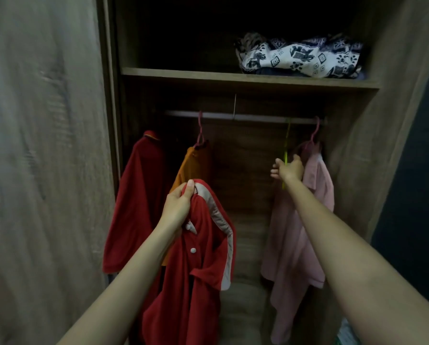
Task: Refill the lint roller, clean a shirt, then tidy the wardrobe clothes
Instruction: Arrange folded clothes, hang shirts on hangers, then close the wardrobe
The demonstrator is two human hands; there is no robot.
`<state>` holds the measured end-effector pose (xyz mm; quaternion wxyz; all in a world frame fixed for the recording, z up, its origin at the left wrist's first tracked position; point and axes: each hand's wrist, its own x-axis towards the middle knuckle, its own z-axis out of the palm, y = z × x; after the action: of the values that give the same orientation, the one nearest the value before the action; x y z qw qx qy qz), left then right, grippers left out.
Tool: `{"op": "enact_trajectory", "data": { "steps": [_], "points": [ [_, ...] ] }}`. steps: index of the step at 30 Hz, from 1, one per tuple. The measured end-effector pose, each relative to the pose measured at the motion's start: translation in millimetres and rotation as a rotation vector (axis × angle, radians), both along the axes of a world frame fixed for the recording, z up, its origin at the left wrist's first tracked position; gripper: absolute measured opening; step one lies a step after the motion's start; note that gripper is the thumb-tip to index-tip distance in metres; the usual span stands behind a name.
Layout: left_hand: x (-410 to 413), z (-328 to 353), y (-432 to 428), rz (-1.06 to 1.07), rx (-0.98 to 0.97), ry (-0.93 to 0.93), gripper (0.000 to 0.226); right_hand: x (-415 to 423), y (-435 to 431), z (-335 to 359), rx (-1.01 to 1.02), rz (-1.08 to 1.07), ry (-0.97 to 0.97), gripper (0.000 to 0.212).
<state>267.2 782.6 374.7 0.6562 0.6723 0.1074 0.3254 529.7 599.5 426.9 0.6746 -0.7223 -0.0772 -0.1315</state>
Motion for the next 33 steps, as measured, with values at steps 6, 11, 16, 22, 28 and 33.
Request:
{"op": "enact_trajectory", "data": {
  "steps": [6,11,16,22,28,33],
  "points": [
    [-2,-2,1,-0.005,-0.019,-0.007,0.029,8,-12,-19,0.053,-0.060,-0.175,0.027],
    [-2,1,1,-0.016,0.130,-0.002,0.037,-6,-25,-6,0.128,0.029,-0.216,0.028],
    [-4,11,-2,0.125,0.373,0.008,0.032,-44,-41,-14,0.212,0.142,-0.198,0.029],
    [-8,13,9,0.306,0.560,0.108,0.034,-115,-76,-50,0.362,0.390,-0.112,0.031],
    [-10,7,27,0.362,0.648,0.194,0.031,-167,-132,-87,0.375,0.753,-0.035,0.053],
    [-14,7,41,0.371,0.636,0.270,0.031,-198,-170,-101,0.361,0.859,0.086,0.036]
  ]
}}
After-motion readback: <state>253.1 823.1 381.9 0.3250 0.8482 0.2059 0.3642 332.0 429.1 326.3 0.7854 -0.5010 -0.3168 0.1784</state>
